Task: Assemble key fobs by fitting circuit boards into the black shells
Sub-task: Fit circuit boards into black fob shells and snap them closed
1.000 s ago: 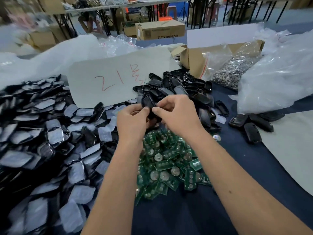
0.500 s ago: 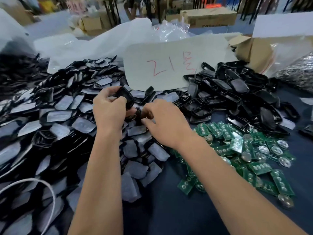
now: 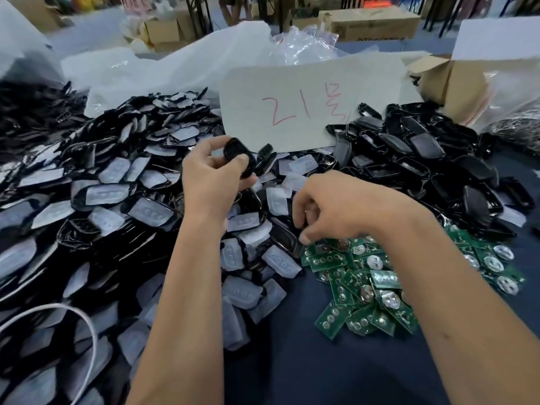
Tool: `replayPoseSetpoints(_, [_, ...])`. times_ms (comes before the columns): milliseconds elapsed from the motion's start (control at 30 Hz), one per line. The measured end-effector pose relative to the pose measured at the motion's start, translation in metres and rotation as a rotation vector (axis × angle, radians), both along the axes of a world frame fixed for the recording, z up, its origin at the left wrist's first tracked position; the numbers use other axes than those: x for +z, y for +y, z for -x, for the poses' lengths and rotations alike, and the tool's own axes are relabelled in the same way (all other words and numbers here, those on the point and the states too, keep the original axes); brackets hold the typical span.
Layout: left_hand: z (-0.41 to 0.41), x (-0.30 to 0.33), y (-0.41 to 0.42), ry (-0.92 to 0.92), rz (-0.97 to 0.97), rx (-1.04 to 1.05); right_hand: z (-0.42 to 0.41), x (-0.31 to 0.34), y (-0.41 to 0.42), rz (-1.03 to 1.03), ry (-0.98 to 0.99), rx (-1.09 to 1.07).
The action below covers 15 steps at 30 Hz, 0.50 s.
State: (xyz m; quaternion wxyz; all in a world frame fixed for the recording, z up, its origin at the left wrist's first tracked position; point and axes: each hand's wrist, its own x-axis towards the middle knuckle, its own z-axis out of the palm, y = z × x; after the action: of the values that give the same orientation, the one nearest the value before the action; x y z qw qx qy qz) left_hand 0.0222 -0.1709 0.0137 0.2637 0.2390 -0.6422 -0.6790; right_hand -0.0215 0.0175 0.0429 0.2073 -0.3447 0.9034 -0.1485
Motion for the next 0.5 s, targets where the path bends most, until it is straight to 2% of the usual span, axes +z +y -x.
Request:
replayPoseSetpoints(133, [0.006, 0.001, 0.023, 0.023, -0.068, -0.154, -0.007, 0.002, 0.006, -0.113, -0.02, 0.053])
replayPoseSetpoints(267, [0.008, -0.002, 0.037, 0.014, -0.027, -0.244, -0.013, 0.0, 0.011, -0.171, -0.032, 0.1])
replayPoseSetpoints(500, [0.014, -0.008, 0.059, -0.017, 0.078, -0.34, -0.008, -0.006, 0.04, -0.046, -0.041, 0.108])
